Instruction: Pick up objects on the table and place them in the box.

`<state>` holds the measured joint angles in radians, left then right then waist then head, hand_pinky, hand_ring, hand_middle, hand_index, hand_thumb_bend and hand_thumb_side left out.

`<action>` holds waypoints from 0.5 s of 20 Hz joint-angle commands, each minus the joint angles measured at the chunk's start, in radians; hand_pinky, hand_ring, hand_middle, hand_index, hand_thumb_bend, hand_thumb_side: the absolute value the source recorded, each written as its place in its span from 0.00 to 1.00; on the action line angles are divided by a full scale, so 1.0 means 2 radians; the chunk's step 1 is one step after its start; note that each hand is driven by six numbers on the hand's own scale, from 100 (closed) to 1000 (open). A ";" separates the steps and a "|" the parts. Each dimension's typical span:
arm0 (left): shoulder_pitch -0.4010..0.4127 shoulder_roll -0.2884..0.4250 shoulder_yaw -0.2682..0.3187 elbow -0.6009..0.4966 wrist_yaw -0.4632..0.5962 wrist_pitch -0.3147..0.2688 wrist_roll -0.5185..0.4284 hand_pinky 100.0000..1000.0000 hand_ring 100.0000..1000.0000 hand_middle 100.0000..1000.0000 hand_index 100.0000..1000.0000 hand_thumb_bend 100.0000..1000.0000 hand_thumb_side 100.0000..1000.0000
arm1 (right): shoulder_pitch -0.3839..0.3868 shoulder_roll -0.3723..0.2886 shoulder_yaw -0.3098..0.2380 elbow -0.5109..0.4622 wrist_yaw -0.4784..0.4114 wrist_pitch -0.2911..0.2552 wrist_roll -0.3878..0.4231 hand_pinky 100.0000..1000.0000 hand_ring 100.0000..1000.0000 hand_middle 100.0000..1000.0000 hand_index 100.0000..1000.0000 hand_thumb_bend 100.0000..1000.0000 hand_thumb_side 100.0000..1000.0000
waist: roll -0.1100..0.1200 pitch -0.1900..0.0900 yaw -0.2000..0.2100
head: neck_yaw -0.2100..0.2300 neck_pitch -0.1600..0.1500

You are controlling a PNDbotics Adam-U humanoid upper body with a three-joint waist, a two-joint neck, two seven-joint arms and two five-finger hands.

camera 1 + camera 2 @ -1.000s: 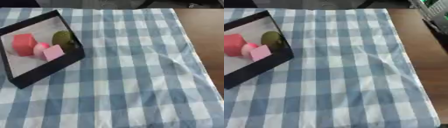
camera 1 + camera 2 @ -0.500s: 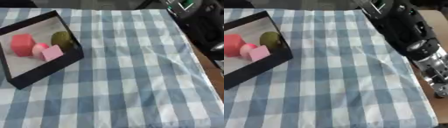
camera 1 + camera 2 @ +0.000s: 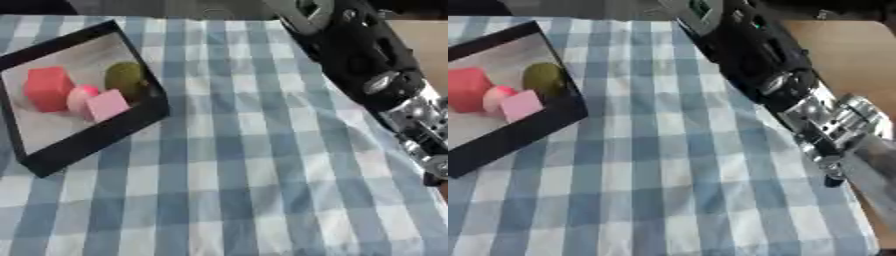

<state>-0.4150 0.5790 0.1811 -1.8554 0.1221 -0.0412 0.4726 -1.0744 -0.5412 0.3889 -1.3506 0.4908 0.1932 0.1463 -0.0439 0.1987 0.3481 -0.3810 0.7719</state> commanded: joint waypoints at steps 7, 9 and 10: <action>-0.018 0.017 0.004 -0.018 -0.012 0.000 0.005 0.84 0.96 0.83 0.83 0.00 0.73 | -0.023 0.022 0.013 0.020 0.043 -0.045 -0.006 0.82 0.60 0.42 0.61 0.08 0.00 | -0.008 0.004 0.022 | -0.019 -0.001; -0.023 0.014 0.003 -0.020 -0.011 0.000 0.003 0.84 0.96 0.83 0.83 0.00 0.73 | -0.023 0.027 0.016 0.025 0.047 -0.049 -0.007 0.82 0.61 0.42 0.61 0.09 0.00 | -0.011 0.007 0.032 | -0.027 -0.001; -0.025 0.013 0.002 -0.021 -0.011 0.000 0.002 0.84 0.97 0.83 0.83 0.00 0.73 | -0.023 0.030 0.019 0.029 0.051 -0.053 -0.007 0.82 0.61 0.42 0.61 0.09 0.00 | -0.012 0.008 0.036 | -0.031 -0.001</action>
<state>-0.4502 0.5798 0.1797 -1.8766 0.1050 -0.0408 0.4788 -1.0954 -0.4759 0.4290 -1.2927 0.5822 0.0974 0.1342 -0.0647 0.2156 0.4229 -0.4315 0.7719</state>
